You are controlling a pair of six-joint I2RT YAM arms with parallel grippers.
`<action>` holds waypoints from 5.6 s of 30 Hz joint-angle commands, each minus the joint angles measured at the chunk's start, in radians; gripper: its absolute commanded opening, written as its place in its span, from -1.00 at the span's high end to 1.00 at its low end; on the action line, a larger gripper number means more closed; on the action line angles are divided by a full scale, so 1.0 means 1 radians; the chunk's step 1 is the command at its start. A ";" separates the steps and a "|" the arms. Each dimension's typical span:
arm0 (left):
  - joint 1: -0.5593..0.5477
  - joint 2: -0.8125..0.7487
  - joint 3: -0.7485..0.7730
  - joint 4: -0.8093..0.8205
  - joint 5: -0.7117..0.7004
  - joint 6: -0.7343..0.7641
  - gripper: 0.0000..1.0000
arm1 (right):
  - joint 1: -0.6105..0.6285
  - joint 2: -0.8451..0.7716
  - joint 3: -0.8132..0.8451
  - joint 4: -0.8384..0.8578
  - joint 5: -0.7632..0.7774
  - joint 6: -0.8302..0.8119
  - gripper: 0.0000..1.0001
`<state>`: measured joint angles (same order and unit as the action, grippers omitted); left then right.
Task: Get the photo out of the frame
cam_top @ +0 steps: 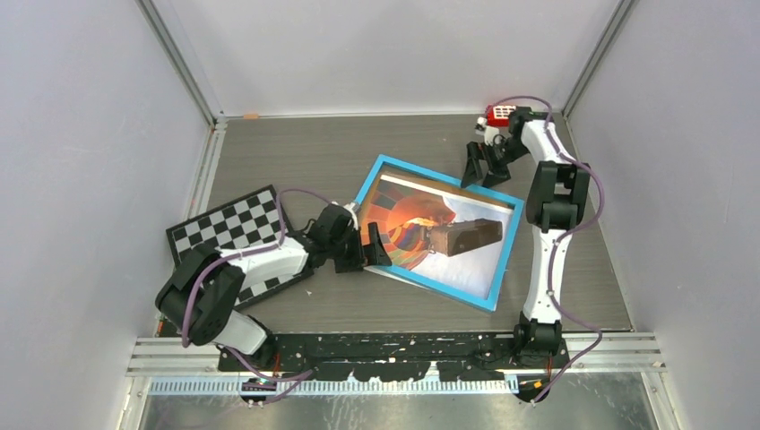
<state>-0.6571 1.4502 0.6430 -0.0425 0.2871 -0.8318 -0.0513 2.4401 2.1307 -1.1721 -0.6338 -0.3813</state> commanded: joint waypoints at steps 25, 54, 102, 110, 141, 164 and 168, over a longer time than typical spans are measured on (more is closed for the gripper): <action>0.201 0.589 0.642 -0.106 0.062 0.265 -0.99 | 0.017 -0.271 -0.707 -0.039 0.033 -0.082 -0.99; 0.284 0.269 0.397 -0.346 0.101 0.273 -0.85 | -0.019 -0.381 -0.687 -0.129 0.141 0.084 -0.73; 0.413 0.204 0.648 -0.402 0.096 0.543 -0.93 | 0.035 -0.510 -0.432 0.014 0.079 0.196 -0.76; 0.424 -0.172 0.569 -0.363 -0.082 0.781 -0.99 | 0.033 -0.812 -0.456 0.048 0.115 0.082 -0.99; 0.345 -0.339 0.322 -0.694 0.080 1.141 -0.99 | 0.849 -1.152 -1.320 0.658 0.698 -0.136 -0.99; 0.341 -0.381 0.244 -0.696 0.088 1.248 -0.99 | 1.011 -1.000 -1.429 0.795 0.885 -0.030 -0.83; 0.324 -0.425 0.194 -0.698 0.119 1.356 -0.95 | 1.012 -1.016 -1.433 0.806 0.928 -0.046 -0.68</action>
<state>-0.3172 1.0828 0.8715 -0.7448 0.3531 0.4042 0.9615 1.4086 0.7128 -0.3977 0.1829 -0.4221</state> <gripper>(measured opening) 0.983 0.865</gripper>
